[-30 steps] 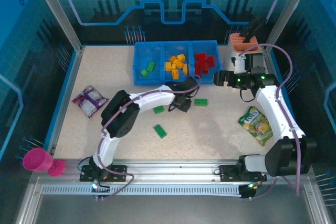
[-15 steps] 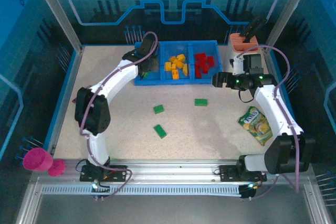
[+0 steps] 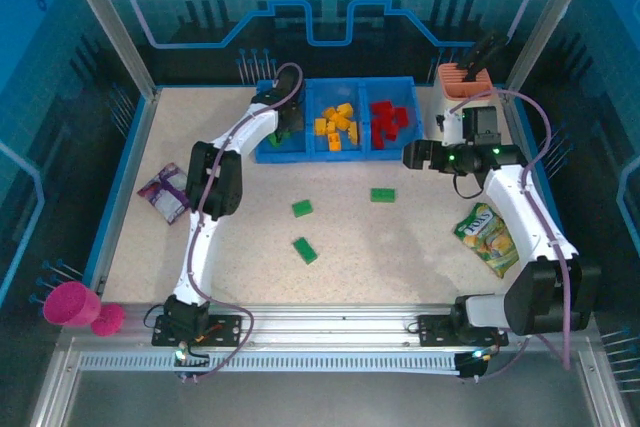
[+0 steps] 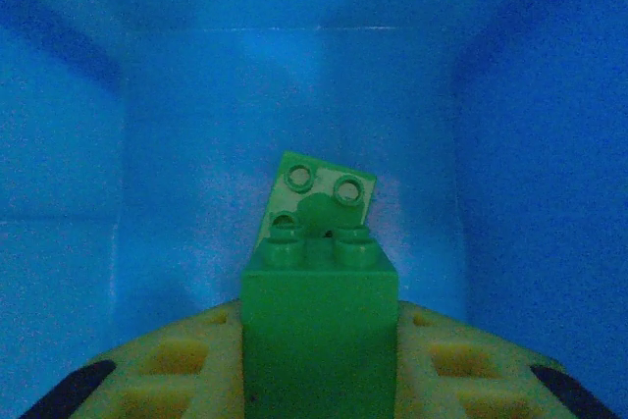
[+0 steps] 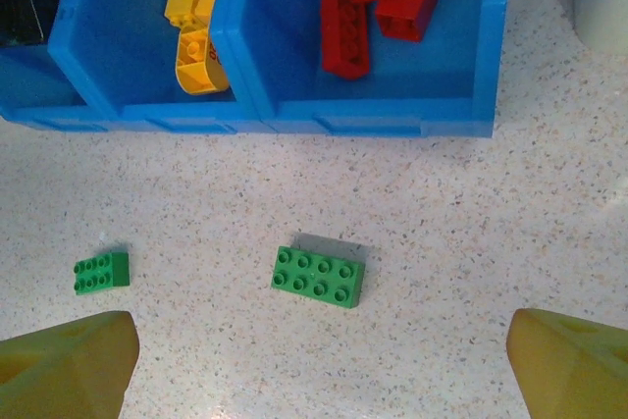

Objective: Sort the legos into containers by color
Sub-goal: Place the lego in the container.

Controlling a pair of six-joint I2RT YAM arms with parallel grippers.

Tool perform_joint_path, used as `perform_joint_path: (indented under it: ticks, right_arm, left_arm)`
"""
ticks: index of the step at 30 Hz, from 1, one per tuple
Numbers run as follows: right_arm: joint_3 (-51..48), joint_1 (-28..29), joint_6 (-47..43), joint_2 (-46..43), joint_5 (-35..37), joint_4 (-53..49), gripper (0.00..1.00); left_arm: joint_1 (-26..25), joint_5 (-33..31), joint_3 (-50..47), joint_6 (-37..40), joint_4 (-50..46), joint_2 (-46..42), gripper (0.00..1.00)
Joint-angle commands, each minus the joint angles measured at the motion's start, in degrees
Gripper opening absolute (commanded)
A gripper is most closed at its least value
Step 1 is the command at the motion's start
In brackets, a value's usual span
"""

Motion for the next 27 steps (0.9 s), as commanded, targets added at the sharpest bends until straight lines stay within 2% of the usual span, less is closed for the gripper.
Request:
perform_joint_path:
  ticks: [1, 7, 11, 18, 21, 24, 27]
  right_arm:
    - [-1.5, 2.2, 1.5, -0.8, -0.5, 1.7, 0.97]
    - [-3.3, 4.5, 2.1, 0.0, -0.3, 3.0, 0.98]
    - [-3.7, 5.4, 2.1, 0.4, 0.2, 3.3, 0.97]
    - [-4.0, 6.4, 2.4, -0.3, 0.4, 3.5, 0.95]
    - [-3.7, 6.6, 2.1, -0.5, 1.1, 3.1, 0.95]
    - [-3.3, 6.7, 1.4, -1.2, 2.9, 2.2, 0.95]
    - [-2.7, 6.6, 0.8, -2.3, 4.6, 0.7, 0.96]
  left_arm:
    - [-0.1, 2.6, 1.9, -2.7, -1.0, -0.1, 0.31]
    - [-0.2, 1.6, -5.1, -2.5, 2.0, -6.1, 0.46]
    - [-0.2, -0.2, -8.8, -0.8, 2.7, -12.0, 0.52]
    - [-0.5, -0.8, -16.2, 1.2, 4.1, -24.3, 0.54]
    - [-2.1, 1.4, -19.3, 2.7, 4.0, -29.0, 0.54]
    - [-7.1, 4.2, -22.1, 11.6, 3.8, -31.4, 0.55]
    - [-15.1, -0.9, -23.6, 25.7, 2.2, -30.9, 0.58]
